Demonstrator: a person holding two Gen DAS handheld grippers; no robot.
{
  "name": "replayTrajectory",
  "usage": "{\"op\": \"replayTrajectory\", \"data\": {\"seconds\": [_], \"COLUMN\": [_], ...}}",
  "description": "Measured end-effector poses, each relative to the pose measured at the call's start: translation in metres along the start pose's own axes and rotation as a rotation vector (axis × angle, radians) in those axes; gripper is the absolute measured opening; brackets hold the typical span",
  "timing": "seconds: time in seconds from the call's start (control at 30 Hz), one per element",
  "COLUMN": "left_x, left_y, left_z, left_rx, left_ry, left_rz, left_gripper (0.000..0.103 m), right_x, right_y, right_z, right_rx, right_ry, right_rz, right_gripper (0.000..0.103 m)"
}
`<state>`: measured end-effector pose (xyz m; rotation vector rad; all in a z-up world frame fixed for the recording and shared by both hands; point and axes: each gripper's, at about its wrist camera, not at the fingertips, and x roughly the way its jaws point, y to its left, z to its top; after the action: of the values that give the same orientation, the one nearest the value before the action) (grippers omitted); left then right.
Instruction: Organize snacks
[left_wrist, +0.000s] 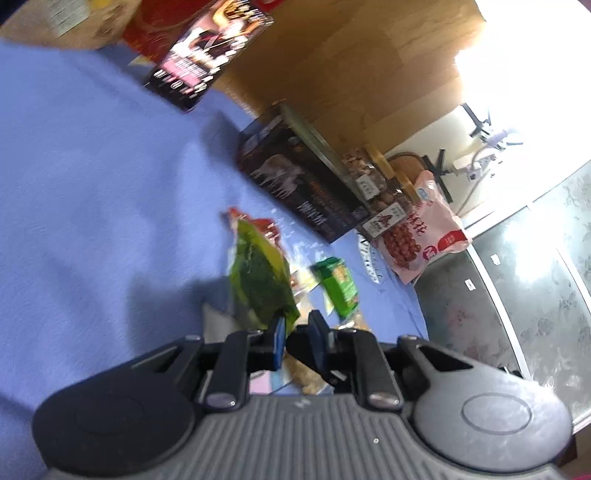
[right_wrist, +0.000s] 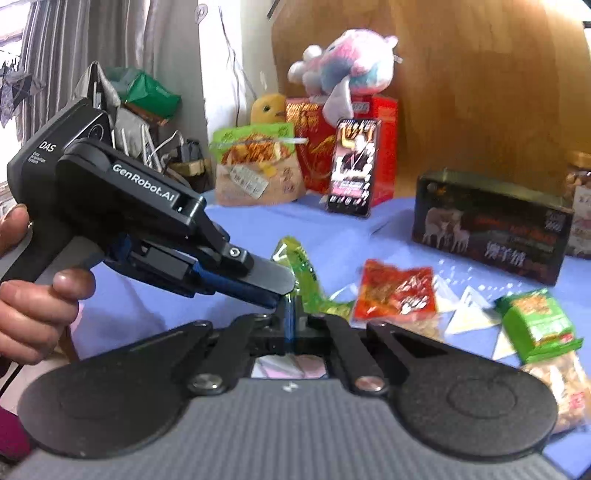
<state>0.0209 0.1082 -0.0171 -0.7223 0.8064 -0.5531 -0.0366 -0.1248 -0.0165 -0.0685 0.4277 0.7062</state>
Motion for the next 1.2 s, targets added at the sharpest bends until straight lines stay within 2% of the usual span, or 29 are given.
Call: {"op": "replayTrajectory", "data": {"seconds": [0.17, 0.37, 0.5, 0.6, 0.67, 0.73, 0.77, 0.83, 0.87, 0.9, 0.97, 1.0, 1.07, 1.13, 1.2], "left_x": [0.016, 0.065, 0.108, 0.138, 0.148, 0.139, 0.13, 0.11, 0.099, 0.089, 0.071, 0.063, 0.051, 0.047, 0.05], "left_y": [-0.038, -0.095, -0.119, -0.122, -0.118, -0.111, -0.105, -0.089, -0.078, -0.064, -0.038, -0.025, -0.001, 0.02, 0.037], "left_z": [0.031, 0.084, 0.123, 0.146, 0.153, 0.148, 0.142, 0.129, 0.122, 0.114, 0.101, 0.095, 0.085, 0.078, 0.073], "left_rx": [0.116, 0.26, 0.319, 0.322, 0.293, 0.298, 0.316, 0.332, 0.326, 0.312, 0.284, 0.264, 0.212, 0.158, 0.108], "left_ry": [-0.006, -0.026, -0.047, -0.037, -0.013, -0.009, -0.014, -0.024, -0.025, -0.013, 0.005, 0.006, 0.019, 0.042, 0.046], "left_rz": [-0.026, -0.047, -0.038, -0.008, 0.032, 0.049, 0.063, 0.111, 0.128, 0.146, 0.184, 0.205, 0.222, 0.223, 0.198], "left_gripper": [0.014, 0.014, 0.014, 0.014, 0.014, 0.018, 0.021, 0.036, 0.038, 0.041, 0.046, 0.051, 0.056, 0.059, 0.059], "right_x": [-0.005, -0.002, 0.012, 0.033, 0.037, 0.026, 0.021, 0.018, 0.019, 0.022, 0.027, 0.031, 0.039, 0.049, 0.059], "right_y": [-0.012, -0.063, -0.106, -0.136, -0.153, -0.168, -0.173, -0.174, -0.172, -0.169, -0.163, -0.16, -0.156, -0.154, -0.15], "right_z": [0.021, 0.056, 0.079, 0.09, 0.093, 0.088, 0.083, 0.068, 0.059, 0.05, 0.035, 0.028, 0.02, 0.017, 0.016], "right_rx": [-0.104, -0.165, -0.151, -0.119, -0.03, 0.116, 0.179, 0.259, 0.299, 0.35, 0.461, 0.512, 0.575, 0.589, 0.606], "right_ry": [-0.096, -0.196, -0.217, -0.175, -0.119, -0.1, -0.062, 0.026, 0.076, 0.123, 0.196, 0.227, 0.273, 0.303, 0.311], "right_rz": [-0.109, -0.254, -0.324, -0.347, -0.318, -0.21, -0.124, 0.018, 0.08, 0.141, 0.242, 0.277, 0.288, 0.254, 0.237], "right_gripper": [0.002, 0.002, 0.002, 0.003, 0.004, 0.008, 0.009, 0.019, 0.037, 0.043, 0.043, 0.043, 0.043, 0.043, 0.043]}}
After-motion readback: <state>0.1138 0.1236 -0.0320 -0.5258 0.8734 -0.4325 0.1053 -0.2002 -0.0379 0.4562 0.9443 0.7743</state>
